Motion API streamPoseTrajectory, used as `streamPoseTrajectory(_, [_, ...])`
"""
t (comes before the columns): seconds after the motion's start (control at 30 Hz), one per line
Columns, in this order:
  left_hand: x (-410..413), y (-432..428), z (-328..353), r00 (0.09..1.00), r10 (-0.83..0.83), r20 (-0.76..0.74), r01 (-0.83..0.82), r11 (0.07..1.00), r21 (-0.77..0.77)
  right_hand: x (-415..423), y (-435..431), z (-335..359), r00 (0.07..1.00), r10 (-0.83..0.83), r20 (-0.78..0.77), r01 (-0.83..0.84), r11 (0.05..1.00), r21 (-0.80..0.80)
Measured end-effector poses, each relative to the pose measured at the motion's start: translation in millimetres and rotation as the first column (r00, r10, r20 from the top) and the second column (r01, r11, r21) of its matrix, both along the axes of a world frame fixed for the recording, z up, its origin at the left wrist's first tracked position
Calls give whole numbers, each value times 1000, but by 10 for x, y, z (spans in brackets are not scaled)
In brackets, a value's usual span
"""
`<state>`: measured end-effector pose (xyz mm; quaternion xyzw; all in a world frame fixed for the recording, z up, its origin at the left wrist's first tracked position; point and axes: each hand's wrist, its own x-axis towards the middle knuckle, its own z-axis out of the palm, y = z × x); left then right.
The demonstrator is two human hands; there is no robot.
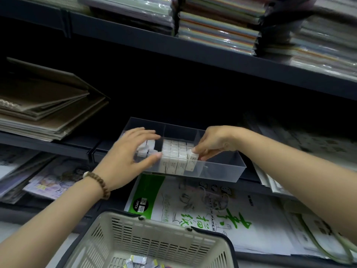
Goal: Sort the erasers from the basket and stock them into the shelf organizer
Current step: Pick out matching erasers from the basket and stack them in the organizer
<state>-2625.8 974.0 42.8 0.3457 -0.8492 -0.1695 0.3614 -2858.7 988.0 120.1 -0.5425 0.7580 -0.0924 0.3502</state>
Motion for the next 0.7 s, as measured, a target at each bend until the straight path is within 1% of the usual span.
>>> streamPoseTrajectory(0.1, [237, -38, -17, 992, 65, -108, -64, 998, 16, 61, -87, 11, 999, 1, -41, 2, 997, 81])
streamPoseTrajectory(0.2, [431, -117, -101, 979, 135, -153, -122, 988, 89, 118, -165, -41, 995, -3, -96, 13, 995, 103])
streamPoseTrajectory(0.23, [481, -140, -151, 976, 160, -150, -140, 981, 134, 128, -188, -52, 995, -12, -96, 23, 994, 111])
streamPoseTrajectory(0.3, [533, -173, -275, 971, 201, -132, -159, 949, 272, 139, -215, -50, 996, -32, -78, 42, 990, 133])
streamPoseTrajectory(0.37, [523, -194, -381, 965, 202, -168, -110, 891, 440, 153, -227, -42, 997, -40, -62, 49, 988, 147])
streamPoseTrajectory(0.43, [482, -206, -450, 963, 173, -208, -35, 842, 538, 170, -229, -38, 998, -41, -57, 49, 986, 157])
streamPoseTrajectory(0.53, [433, -217, -498, 973, 134, -188, -13, 845, 535, 174, -232, -41, 998, -49, -38, 55, 985, 162])
streamPoseTrajectory(0.63, [422, -215, -492, 960, 137, -244, 23, 830, 557, 173, -251, -51, 997, -64, -38, 69, 984, 167])
streamPoseTrajectory(0.7, [424, -211, -494, 961, 138, -238, 20, 827, 563, 175, -275, -81, 996, -80, -49, 87, 984, 157])
